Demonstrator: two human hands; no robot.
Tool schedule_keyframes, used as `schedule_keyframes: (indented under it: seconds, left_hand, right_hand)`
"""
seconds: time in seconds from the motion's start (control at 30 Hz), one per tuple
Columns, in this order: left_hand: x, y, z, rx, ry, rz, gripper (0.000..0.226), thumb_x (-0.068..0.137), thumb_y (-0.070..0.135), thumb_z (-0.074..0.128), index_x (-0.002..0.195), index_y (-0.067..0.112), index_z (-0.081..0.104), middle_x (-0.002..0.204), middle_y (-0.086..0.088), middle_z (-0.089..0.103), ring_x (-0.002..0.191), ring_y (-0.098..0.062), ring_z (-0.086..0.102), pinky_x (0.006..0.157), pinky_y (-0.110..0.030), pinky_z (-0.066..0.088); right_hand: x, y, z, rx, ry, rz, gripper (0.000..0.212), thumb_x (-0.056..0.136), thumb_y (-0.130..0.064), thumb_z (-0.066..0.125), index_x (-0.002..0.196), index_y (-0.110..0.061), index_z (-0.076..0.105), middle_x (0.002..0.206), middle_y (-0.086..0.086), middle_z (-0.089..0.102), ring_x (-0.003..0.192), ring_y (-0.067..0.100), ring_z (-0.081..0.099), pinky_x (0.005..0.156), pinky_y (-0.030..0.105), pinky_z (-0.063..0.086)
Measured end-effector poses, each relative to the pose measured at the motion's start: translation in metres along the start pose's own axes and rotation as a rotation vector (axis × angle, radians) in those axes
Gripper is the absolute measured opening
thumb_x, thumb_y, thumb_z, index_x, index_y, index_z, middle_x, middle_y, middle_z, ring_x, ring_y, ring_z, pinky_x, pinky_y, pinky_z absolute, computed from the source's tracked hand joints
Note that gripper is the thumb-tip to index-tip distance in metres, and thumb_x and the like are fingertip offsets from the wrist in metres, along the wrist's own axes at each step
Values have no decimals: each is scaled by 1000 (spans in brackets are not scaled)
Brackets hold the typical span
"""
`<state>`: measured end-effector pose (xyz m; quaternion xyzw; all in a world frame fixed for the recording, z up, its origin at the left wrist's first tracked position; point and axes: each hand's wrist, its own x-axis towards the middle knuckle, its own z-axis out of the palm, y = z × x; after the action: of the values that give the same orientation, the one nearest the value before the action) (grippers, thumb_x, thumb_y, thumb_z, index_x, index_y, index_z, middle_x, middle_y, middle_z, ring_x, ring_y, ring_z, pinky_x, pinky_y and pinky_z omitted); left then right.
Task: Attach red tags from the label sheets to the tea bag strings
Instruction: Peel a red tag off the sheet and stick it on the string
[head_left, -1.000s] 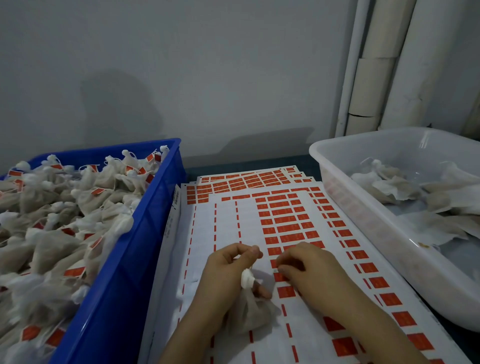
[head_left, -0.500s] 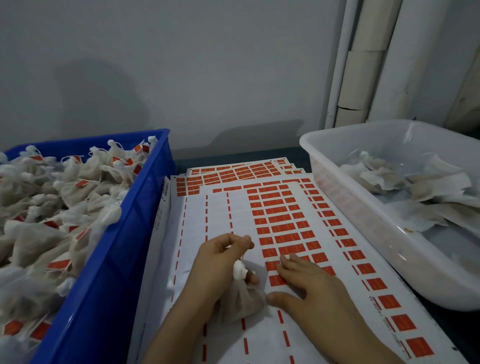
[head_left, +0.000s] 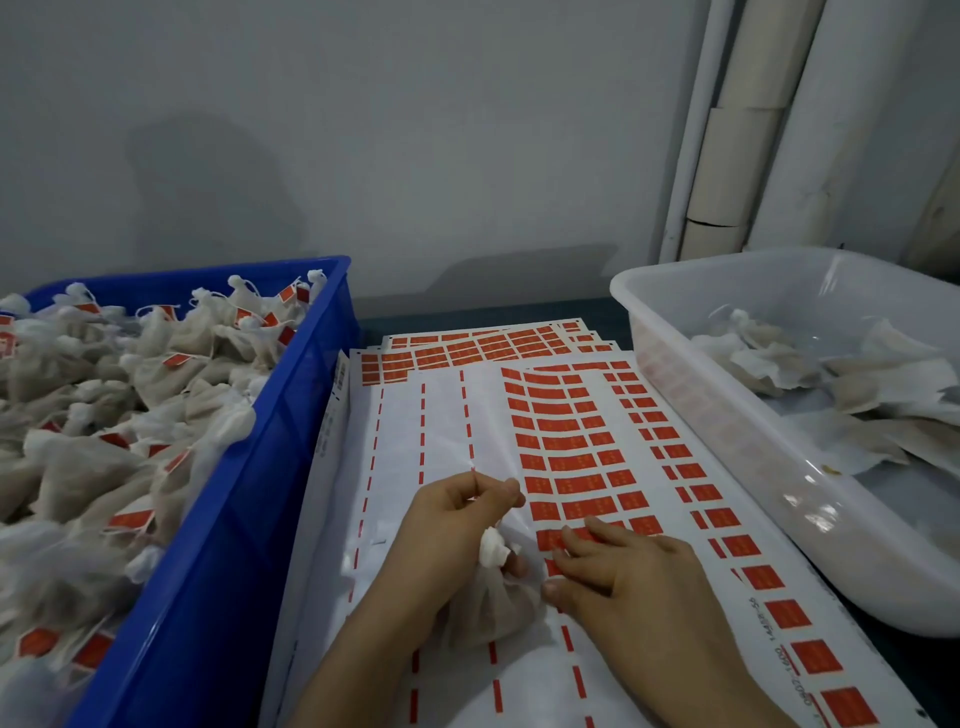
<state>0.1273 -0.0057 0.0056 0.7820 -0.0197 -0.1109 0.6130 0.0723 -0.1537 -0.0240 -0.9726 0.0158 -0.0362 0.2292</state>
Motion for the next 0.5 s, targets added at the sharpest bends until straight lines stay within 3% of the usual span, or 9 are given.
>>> schedule_keyframes:
  seconds: [0.33,0.5]
  left_hand:
    - [1,-1,-1,-67,-13,-24,21,89,33,57,91,15,68,88,-3,68,86,-20,67,56,-9,47]
    - [1,-1,-2,-71,-27,12,19,89,33,58,87,17,68,76,-1,69,71,-19,68,62,-19,55]
  right_hand:
    - [-5,-3,4,17,68,44,42,86,-61,38,124,-49,50,135,-32,40,131,-8,27,113,28,9]
    - [-3,-2,6,19,126,55,37,88,-57,40,121,-47,54,133,-30,43,129,-7,31,112,27,11]
